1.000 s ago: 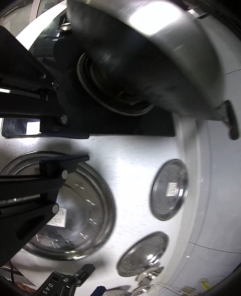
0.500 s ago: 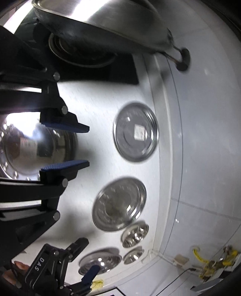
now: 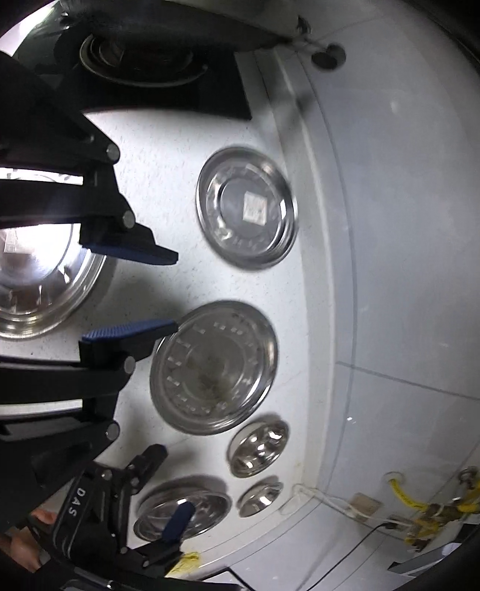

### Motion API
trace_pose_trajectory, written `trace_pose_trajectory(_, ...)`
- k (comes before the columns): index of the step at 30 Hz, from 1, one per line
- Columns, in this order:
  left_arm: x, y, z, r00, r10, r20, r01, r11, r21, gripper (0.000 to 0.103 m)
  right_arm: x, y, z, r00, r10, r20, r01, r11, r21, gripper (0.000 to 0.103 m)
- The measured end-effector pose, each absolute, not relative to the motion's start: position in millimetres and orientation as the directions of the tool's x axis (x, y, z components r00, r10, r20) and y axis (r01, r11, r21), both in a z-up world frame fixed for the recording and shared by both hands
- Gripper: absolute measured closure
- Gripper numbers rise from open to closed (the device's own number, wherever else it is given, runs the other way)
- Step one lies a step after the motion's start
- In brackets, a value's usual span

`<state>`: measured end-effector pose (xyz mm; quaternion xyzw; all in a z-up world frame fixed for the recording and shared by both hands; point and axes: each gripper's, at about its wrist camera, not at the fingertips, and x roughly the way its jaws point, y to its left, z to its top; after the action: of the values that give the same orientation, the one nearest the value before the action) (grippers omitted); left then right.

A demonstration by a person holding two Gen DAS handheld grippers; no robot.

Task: Organize plates and bowls
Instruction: 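Move both grippers to the medium steel plate and close on its rim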

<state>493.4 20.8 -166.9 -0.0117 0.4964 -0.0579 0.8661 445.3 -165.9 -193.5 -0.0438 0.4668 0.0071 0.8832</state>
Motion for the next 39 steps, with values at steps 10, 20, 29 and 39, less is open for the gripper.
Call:
trace_pose_trajectory(10,509.7,6.2,-187.1,0.444,-0.085,-0.892,0.022,0.996,-0.084,0.039,461.1,-191.2,-202.1,0.558,-0.002,-0.83,-0.061,0.997,-0.043,0.014)
trace_pose_trajectory(20,520.4,-11.1,-201.0,0.434,-0.053,-0.9,0.046,0.998,-0.036,0.037,476.1,-207.3,-209.9,0.548,0.015,-0.836,-0.055,0.998,-0.018,0.014)
trace_pose_trajectory(29,539.6,-19.9,-209.9,0.437,-0.075,-0.896,0.068,0.996,-0.051,0.037,493.0,-218.5,-219.4,0.536,0.021,-0.844,-0.045,0.999,-0.004,0.014)
trace_pose_trajectory(39,563.4,-28.4,-234.4,0.351,-0.076,-0.933,0.018,0.997,-0.075,0.037,518.9,-226.2,-239.8,0.49,0.066,-0.869,-0.025,0.998,0.061,0.014)
